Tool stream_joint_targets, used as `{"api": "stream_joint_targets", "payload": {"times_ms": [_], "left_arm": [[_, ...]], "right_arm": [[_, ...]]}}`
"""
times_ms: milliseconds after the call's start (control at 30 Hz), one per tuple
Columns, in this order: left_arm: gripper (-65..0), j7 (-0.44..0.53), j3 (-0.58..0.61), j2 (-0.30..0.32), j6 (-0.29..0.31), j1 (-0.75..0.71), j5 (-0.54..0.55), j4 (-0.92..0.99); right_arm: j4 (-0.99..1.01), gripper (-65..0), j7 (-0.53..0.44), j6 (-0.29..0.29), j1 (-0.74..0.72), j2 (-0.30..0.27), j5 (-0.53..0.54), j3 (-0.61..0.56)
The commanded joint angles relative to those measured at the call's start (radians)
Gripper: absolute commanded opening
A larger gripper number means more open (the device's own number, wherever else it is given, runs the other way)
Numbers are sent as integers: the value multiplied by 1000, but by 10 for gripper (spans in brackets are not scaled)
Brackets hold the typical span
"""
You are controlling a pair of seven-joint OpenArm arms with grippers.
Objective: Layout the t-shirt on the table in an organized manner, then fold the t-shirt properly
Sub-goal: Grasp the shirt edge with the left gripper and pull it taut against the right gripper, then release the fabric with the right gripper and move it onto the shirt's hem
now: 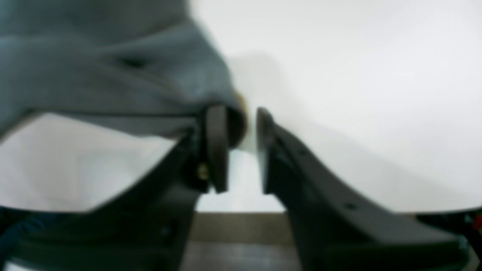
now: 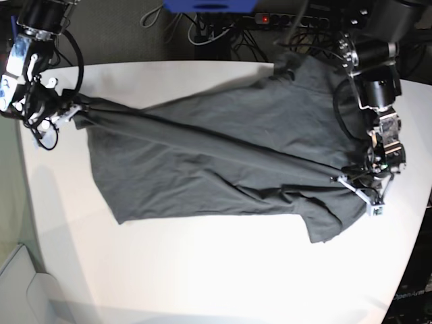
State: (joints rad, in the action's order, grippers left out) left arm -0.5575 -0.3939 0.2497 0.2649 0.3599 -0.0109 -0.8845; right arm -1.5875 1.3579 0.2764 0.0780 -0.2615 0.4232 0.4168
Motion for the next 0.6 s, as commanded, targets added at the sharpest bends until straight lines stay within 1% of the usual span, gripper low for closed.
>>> {"api": "stream_joint_targets", "payload": {"times_ms": [0, 67, 267, 400, 433, 567], "left_arm": [[-645, 4, -1, 12, -6, 21, -4, -14], [-645, 4, -1, 13, -6, 21, -4, -14], [-645, 4, -6, 13, -6, 21, -5, -14], [-645, 4, -6, 13, -5, 21, -4, -14], [-645, 4, -6, 13, -5, 21, -4, -14], [-645, 4, -6, 13, -5, 21, -4, -14]], "right_arm": [[-24, -452, -11, 7, -14, -19, 4, 4], [-64, -439, -11, 7, -14, -20, 4, 7], [-198, -435, -15, 8, -16, -22, 4, 14], [-231, -429, -84, 8, -24, -22, 4, 24], [-231, -412, -97, 8, -25, -23, 4, 24], [-231, -310, -143, 8, -19, -20, 4, 47]]}}
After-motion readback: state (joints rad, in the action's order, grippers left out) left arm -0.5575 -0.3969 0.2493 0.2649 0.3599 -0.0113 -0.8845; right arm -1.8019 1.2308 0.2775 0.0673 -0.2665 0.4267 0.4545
